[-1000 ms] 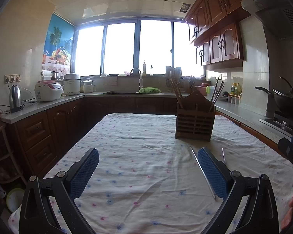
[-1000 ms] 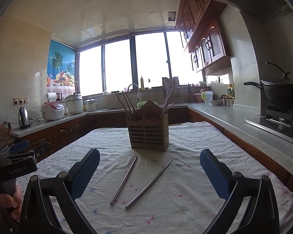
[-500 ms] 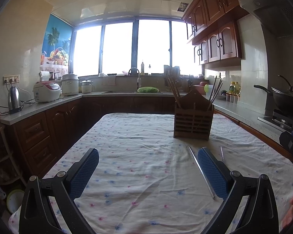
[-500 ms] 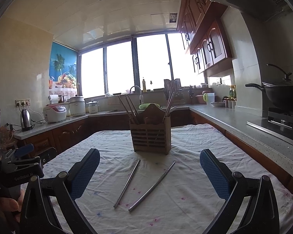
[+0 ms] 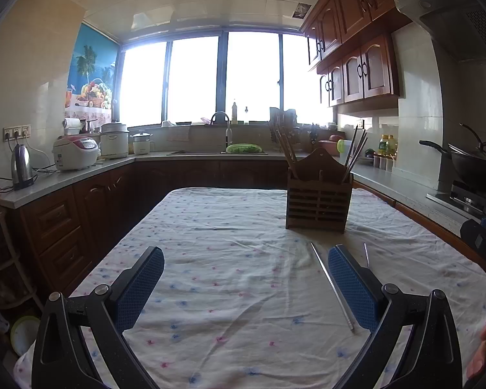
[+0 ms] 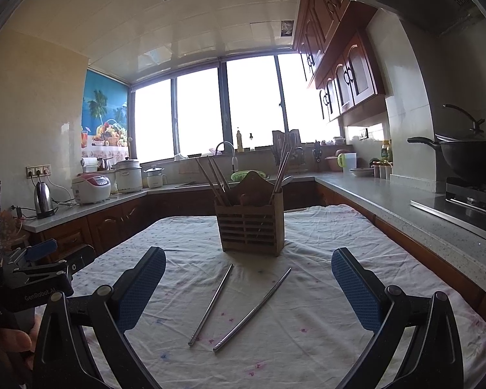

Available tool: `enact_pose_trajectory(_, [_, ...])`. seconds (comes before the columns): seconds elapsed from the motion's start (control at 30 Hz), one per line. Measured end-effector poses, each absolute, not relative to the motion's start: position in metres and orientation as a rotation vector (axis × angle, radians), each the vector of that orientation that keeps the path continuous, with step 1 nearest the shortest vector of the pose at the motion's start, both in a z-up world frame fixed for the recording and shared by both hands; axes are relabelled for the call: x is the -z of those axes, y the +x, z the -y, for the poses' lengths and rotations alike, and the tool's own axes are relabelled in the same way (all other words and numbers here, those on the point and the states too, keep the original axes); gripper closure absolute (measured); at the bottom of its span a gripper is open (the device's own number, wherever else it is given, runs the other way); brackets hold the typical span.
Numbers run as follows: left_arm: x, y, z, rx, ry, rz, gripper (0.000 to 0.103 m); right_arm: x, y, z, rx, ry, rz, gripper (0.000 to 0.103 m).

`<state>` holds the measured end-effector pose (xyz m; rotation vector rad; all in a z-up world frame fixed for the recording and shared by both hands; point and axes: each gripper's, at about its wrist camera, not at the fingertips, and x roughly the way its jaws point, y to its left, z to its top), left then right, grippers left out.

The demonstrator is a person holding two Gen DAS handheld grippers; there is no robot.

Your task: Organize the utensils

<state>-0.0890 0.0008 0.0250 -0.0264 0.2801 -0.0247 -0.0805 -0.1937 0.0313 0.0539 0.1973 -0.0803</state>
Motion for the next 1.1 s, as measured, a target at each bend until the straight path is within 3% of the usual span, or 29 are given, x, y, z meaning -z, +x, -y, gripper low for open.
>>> enact_pose_trajectory(1.1, [-0.031, -0.082, 0.006, 0.051, -0.039, -0.311, 0.001, -0.027, -0.067, 0.201, 0.088, 0.069, -0.243, 0.000])
